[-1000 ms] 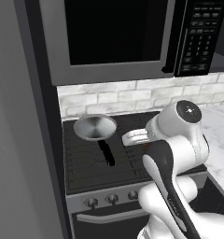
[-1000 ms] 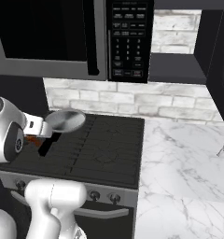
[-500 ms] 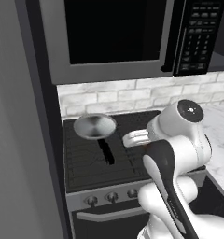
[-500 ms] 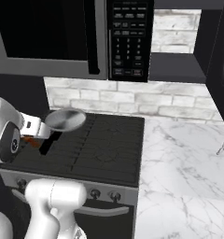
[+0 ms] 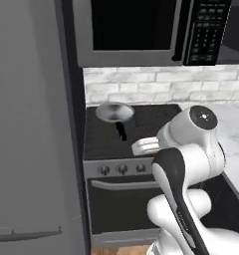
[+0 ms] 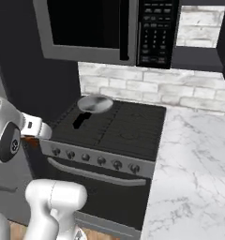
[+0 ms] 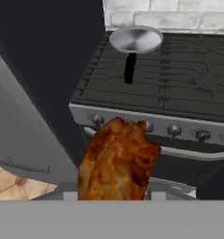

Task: Take the chicken drumsticks from the pan and place one on each plate on the dining counter.

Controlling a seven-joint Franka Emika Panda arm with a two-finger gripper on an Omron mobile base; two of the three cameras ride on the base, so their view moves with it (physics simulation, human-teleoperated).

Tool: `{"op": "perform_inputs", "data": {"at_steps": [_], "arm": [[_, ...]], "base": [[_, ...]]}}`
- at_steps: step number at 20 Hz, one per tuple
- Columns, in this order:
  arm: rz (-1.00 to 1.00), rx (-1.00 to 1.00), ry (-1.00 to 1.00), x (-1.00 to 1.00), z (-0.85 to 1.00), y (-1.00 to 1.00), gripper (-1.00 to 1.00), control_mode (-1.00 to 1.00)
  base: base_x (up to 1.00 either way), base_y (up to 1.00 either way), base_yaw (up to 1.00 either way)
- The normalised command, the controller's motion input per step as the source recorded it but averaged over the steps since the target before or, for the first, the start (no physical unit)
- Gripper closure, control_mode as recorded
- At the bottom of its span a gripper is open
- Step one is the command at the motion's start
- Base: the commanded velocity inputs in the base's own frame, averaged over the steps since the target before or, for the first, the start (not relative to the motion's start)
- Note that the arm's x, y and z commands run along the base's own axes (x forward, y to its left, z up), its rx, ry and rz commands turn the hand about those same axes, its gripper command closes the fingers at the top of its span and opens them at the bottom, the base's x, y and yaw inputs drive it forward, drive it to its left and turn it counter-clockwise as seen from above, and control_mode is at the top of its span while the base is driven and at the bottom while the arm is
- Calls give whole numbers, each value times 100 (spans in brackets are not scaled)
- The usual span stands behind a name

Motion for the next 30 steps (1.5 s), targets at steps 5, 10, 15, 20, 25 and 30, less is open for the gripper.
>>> {"op": "perform_inputs", "data": {"at_steps": [5,10,15,20,25,30], "arm": [[0,0,0,0,0,0,100,100],[0,0,0,0,0,0,100,100],[0,0,0,0,0,0,100,100],[0,0,0,0,0,0,100,100],[0,0,0,0,0,0,100,100],[0,0,0,0,0,0,100,100]], "base": [[-30,0,100],[-9,0,100],[-8,0,100],[-2,0,100],[54,0,89],[98,0,55]]}}
